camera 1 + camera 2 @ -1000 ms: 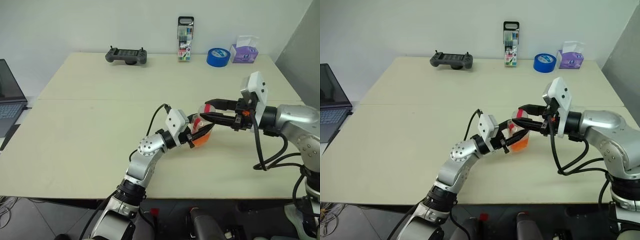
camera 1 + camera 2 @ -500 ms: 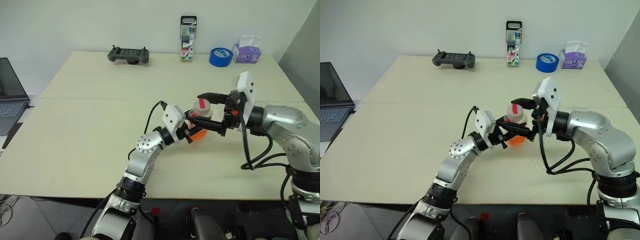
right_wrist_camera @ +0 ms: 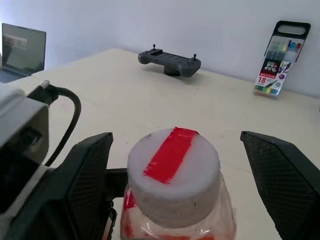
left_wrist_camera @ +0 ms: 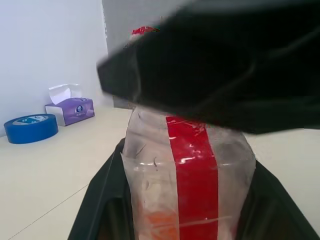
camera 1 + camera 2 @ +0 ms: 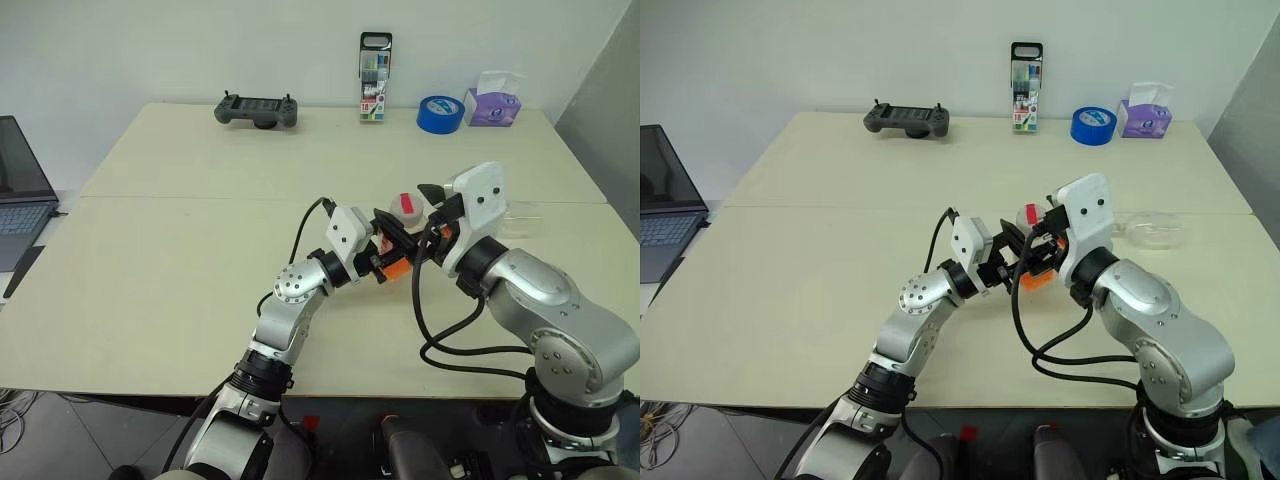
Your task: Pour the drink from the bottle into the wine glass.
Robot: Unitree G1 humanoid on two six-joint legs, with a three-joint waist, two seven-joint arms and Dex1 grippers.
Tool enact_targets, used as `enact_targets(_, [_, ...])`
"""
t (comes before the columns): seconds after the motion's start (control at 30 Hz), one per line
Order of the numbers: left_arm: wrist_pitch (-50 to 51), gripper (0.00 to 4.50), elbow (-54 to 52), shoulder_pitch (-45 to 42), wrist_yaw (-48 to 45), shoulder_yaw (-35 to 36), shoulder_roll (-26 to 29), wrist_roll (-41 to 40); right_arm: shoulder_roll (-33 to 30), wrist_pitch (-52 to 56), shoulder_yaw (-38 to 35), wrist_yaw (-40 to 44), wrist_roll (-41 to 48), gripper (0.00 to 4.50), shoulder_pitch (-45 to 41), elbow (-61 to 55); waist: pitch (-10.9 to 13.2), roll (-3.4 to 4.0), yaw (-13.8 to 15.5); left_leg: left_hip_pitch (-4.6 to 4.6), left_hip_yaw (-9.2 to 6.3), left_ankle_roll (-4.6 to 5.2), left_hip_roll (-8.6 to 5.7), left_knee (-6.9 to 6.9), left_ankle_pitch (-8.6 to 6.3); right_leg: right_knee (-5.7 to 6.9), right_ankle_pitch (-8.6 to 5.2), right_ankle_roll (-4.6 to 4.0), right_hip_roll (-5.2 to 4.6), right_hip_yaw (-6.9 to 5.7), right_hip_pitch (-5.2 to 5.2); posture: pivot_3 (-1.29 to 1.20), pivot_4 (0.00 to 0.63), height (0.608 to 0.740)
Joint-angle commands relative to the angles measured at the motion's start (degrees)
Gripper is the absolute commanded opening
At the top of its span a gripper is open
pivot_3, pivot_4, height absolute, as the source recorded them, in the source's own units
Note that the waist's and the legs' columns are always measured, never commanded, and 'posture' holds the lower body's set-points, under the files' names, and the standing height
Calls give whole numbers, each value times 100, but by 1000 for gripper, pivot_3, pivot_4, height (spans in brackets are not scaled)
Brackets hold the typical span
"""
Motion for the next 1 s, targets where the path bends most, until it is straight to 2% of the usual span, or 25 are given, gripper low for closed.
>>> enact_targets(0.03, [-162,1793,-148,-137,24,74,-71,-51,410,394,-159,-507,-50,4355,-247,-338,0,1,-3,1,1,0,0,0,0,1,0,0,0,1,0,0,150,740])
enact_targets(0.3, [-148,1789,-159,-159,64,124,-72,-63,947,1211,-244,-1247,-469,4355,-652,-447,-1,2,-12,2,1,0,0,-1,0,5,1,-3,1,2,-1,0,150,740])
enact_targets(0.57, [-169,1788,-92,-194,61,129,-97,-53,1263,1901,106,-1719,-997,4355,-856,-701,-2,3,-16,2,-1,0,1,-2,0,7,1,-3,2,-1,-3,0,150,740])
enact_targets(0.67, [-186,1788,-49,-221,55,127,-110,-51,1325,1936,123,-1809,-1225,3795,-909,-686,-2,3,-19,2,-2,0,1,-2,0,7,1,-2,2,-2,-3,0,150,740])
enact_targets(0.83, [-215,1788,18,-261,46,139,-125,-49,1134,2036,166,-1705,-1342,2118,-1016,-722,-2,3,-22,1,0,0,0,-2,0,5,1,-3,1,-1,-3,0,150,740])
enact_targets(0.87, [-219,1788,28,-266,47,141,-128,-46,1097,2057,158,-1675,-1343,1914,-1036,-724,-2,3,-23,1,-1,0,0,-2,0,5,2,-3,1,-1,-3,0,150,740])
enact_targets(1.0, [-218,1788,42,-286,71,142,-152,-37,708,2122,-84,-1326,-1257,1917,-1232,-582,-1,3,-23,1,-2,0,1,-2,0,6,1,-3,1,-3,-4,0,150,740])
